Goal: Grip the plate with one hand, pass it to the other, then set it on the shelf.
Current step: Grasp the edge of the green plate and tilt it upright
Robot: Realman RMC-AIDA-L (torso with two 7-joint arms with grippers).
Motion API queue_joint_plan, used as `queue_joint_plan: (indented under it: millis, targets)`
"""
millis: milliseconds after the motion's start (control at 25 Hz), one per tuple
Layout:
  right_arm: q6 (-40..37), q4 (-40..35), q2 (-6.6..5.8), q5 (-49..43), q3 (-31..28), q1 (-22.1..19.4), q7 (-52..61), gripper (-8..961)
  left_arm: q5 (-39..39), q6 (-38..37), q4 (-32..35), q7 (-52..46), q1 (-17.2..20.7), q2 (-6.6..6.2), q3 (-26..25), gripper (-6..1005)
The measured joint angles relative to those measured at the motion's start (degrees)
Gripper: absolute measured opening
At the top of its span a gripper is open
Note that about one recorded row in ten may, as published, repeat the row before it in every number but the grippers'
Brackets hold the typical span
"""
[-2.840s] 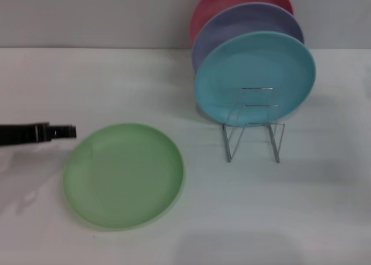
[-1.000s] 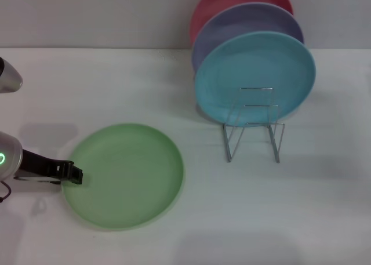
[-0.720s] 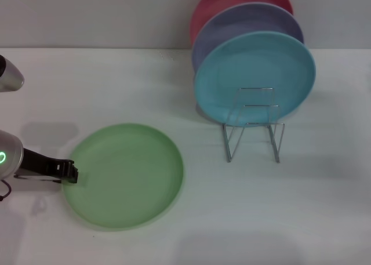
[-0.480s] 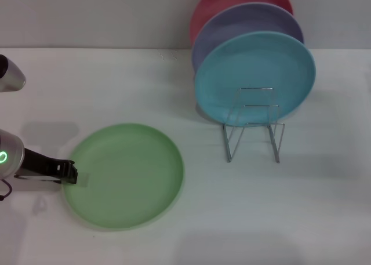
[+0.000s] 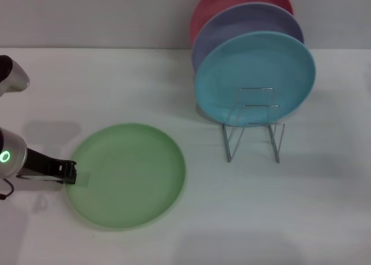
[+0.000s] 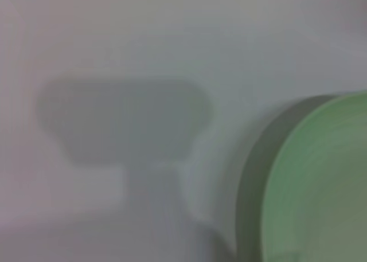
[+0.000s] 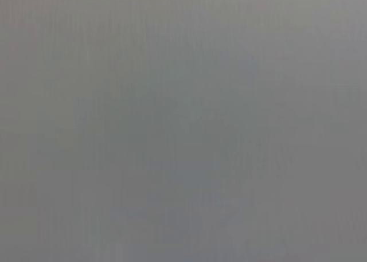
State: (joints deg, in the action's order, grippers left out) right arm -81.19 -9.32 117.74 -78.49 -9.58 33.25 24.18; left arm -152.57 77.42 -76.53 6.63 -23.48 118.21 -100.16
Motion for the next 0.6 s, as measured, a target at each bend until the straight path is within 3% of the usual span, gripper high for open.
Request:
queue_joint_plan:
  millis: [600]
  targets:
    - [0.3,0.0,-0.06,0.0,-0.2,0.0,0.0,552,1.4,0.2,-1.6,1.5,0.3,-0.13,-1.9,43]
